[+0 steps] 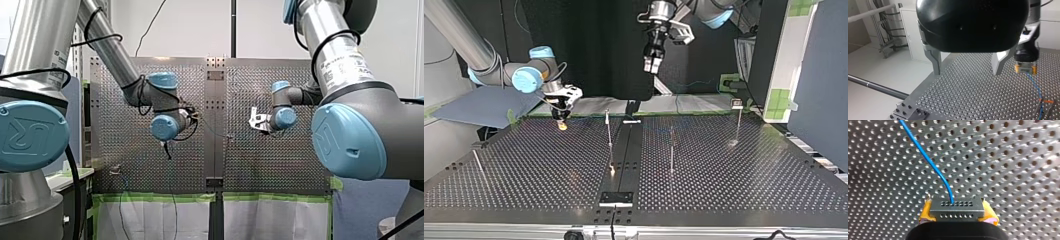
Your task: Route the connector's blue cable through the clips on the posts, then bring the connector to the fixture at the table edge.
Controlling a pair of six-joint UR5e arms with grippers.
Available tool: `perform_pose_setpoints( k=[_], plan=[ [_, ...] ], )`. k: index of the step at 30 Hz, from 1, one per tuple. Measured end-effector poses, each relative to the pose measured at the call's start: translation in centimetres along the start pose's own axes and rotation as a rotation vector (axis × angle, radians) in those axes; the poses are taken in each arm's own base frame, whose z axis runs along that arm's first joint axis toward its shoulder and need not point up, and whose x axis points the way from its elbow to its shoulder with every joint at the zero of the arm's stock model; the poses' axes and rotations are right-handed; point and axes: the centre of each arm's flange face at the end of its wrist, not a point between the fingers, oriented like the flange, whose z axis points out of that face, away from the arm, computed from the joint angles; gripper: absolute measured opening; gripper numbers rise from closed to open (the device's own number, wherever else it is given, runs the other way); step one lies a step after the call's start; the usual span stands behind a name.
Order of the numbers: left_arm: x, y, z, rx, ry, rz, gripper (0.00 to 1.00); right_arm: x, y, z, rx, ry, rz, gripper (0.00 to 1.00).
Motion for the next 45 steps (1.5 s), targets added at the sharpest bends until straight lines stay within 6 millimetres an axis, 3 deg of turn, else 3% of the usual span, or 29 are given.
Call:
perform_pose_setpoints(
  k=[12, 22, 36, 45],
  plan=[
    [1.5, 2.4, -3.6, -0.020, 0.064, 0.037, 1.00, 5.3, -0.1, -1.4, -0.002, 0.082, -0.007, 0.00],
    [2.4, 4.4, -6.9, -0.038, 0.127, 0.071, 1.00, 8.1, 1.1, -2.5, -0.053, 0.108, -0.004, 0.00],
    [3.4, 7.4, -12.0, -0.058, 0.230, 0.124, 1.00, 10.2, 7.1, -3.4, -0.216, 0.120, -0.009, 0.00],
    [3.7, 9.1, -15.0, -0.077, 0.289, 0.154, 1.00, 14.2, 11.0, -4.8, -0.279, 0.201, -0.018, 0.00]
  ],
)
